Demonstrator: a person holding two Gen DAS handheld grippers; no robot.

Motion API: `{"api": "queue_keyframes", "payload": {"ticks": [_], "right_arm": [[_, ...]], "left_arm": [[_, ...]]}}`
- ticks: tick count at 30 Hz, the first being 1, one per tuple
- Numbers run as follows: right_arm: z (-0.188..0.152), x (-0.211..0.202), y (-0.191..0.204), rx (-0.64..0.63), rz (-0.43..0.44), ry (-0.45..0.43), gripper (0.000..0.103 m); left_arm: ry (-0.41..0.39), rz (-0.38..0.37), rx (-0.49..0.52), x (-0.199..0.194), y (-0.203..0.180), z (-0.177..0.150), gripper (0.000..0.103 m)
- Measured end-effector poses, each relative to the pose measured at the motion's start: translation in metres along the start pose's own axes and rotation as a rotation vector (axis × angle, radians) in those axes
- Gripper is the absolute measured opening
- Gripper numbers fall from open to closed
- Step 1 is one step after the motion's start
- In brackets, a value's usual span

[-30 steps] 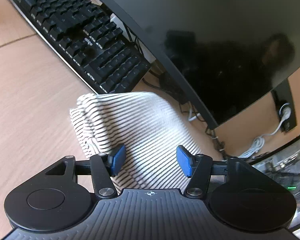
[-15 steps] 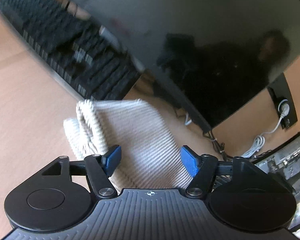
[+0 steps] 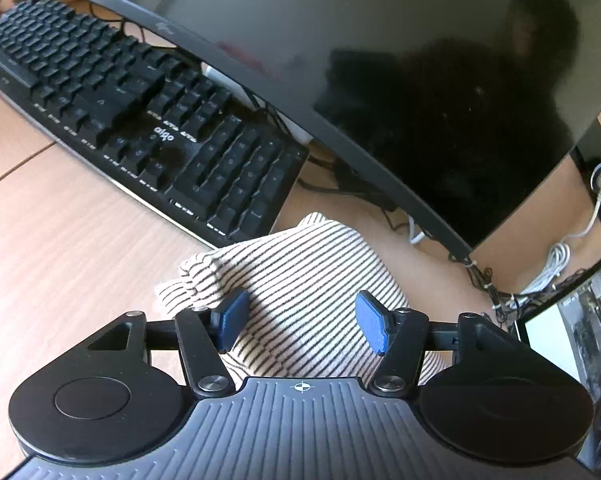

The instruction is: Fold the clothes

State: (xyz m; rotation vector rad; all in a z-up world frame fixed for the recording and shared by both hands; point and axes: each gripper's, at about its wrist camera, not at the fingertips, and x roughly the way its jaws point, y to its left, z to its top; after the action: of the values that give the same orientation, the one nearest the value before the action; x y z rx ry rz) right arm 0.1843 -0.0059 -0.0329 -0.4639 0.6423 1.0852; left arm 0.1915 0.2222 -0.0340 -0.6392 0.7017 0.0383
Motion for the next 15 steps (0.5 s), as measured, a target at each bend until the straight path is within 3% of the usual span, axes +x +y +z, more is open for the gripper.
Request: {"api": "queue_keyframes", "payload": {"ticks": [3,15], "right_arm": [[0.000,0.016,0.023,-0.103,-0.074,0.006,0.093],[0.022,0.030,0.024,-0.021,-0.114,0.036,0.095]], "left_arm": [[0.012,-0.010,0.028,0.003,0.002,0.002,0.066],[0.090,-0.089,0.080,0.018,0.012,0.031,0.076]]}}
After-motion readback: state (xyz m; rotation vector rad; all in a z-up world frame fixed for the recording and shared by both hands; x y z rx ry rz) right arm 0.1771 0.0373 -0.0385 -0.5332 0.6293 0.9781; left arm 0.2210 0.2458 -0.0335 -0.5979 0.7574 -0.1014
